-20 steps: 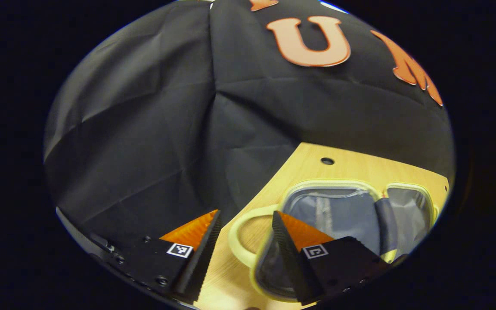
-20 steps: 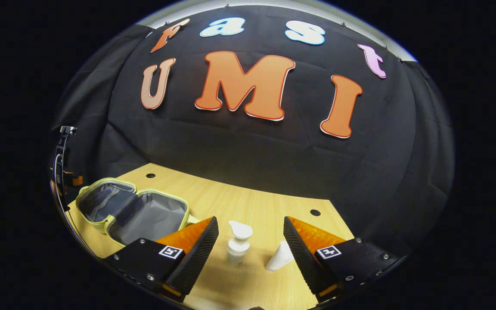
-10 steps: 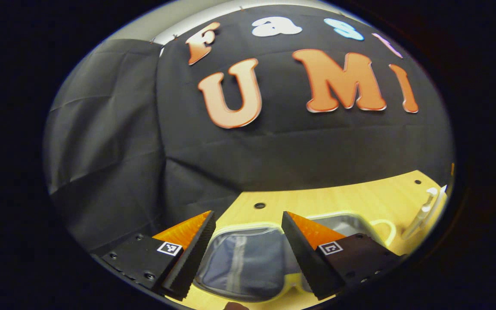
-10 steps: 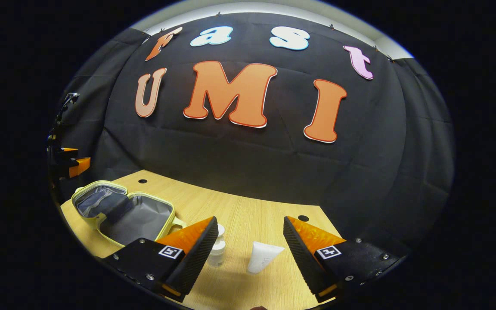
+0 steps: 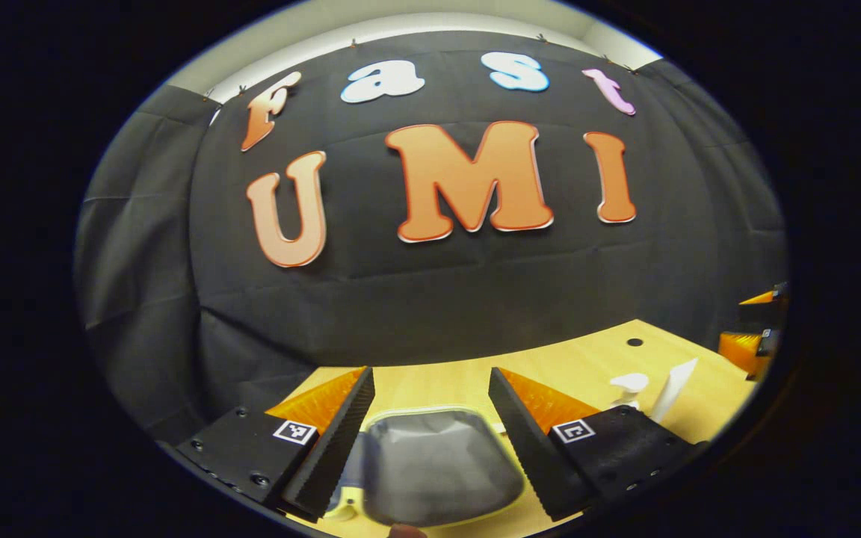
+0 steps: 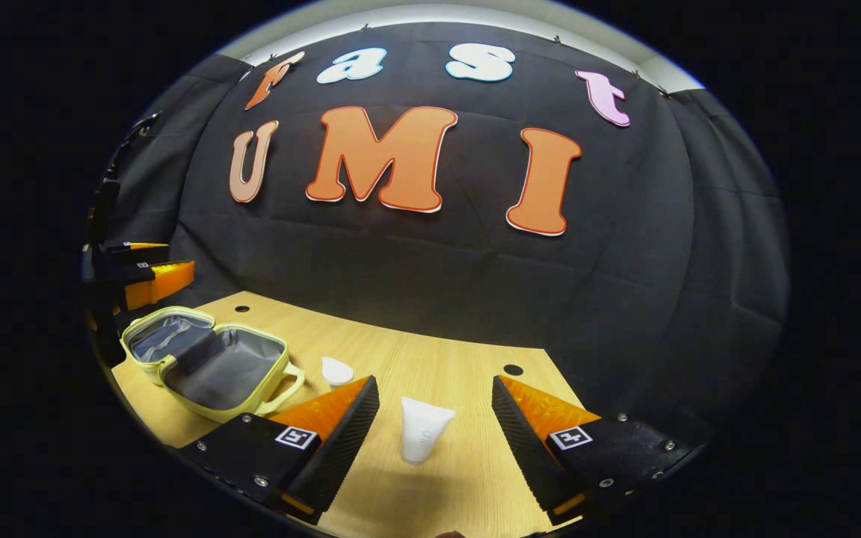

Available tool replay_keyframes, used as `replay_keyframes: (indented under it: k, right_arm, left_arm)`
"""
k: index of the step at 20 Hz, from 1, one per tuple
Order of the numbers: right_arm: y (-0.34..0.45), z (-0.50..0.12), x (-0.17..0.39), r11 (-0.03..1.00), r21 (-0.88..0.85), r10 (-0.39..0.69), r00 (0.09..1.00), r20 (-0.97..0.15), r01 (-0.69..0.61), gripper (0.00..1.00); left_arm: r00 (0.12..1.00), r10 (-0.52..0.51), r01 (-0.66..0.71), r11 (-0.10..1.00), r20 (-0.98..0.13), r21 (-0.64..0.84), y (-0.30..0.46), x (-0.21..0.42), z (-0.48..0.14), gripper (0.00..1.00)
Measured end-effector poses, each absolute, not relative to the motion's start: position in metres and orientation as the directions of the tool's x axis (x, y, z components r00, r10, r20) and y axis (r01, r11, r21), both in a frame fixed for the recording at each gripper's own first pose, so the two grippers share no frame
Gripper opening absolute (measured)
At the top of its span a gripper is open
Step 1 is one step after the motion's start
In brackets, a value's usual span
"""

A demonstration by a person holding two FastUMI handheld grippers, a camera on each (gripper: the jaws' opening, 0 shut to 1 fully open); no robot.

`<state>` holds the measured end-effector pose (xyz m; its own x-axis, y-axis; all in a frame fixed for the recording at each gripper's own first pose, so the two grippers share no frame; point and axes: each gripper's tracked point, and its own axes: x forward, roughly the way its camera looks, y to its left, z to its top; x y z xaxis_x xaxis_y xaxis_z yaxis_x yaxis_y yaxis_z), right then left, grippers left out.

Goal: First open the suitcase, pack the skin care products into it, and then close the suitcase.

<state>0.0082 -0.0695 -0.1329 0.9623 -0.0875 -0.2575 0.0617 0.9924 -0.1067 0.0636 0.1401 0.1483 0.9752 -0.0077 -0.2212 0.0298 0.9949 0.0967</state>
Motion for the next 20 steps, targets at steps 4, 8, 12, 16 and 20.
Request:
replay_keyframes:
  k: [4, 8, 12, 16, 20]
  right_arm:
    - [-0.081, -0.145, 0.005, 0.994, -0.093, -0.079, 0.956, -0.281, 0.054, 0.97]
    - [-0.086, -0.159, 0.002, 0.995, -0.090, -0.062, 0.949, -0.310, 0.035, 0.97]
    - [-0.083, -0.175, 0.002, 0.996, -0.085, -0.032, 0.939, -0.343, 0.003, 0.97]
    - [-0.081, -0.187, 0.004, 0.997, -0.078, -0.018, 0.925, -0.380, -0.013, 0.98]
    - [-0.089, -0.192, 0.000, 0.996, -0.083, -0.026, 0.913, -0.407, -0.008, 0.98]
  left_arm:
    - [0.963, -0.110, 0.133, 0.988, -0.244, 0.080, 0.078, 0.062, 0.140, 0.99]
    - [0.940, -0.182, 0.214, 0.973, -0.289, 0.083, 0.042, 0.059, 0.123, 0.99]
    - [0.892, -0.265, 0.315, 0.946, -0.367, 0.081, 0.005, 0.052, 0.090, 0.99]
    - [0.824, -0.337, 0.410, 0.910, -0.455, 0.068, -0.034, 0.047, 0.047, 0.99]
    - [0.750, -0.373, 0.442, 0.897, -0.547, -0.006, -0.055, 0.053, 0.004, 0.99]
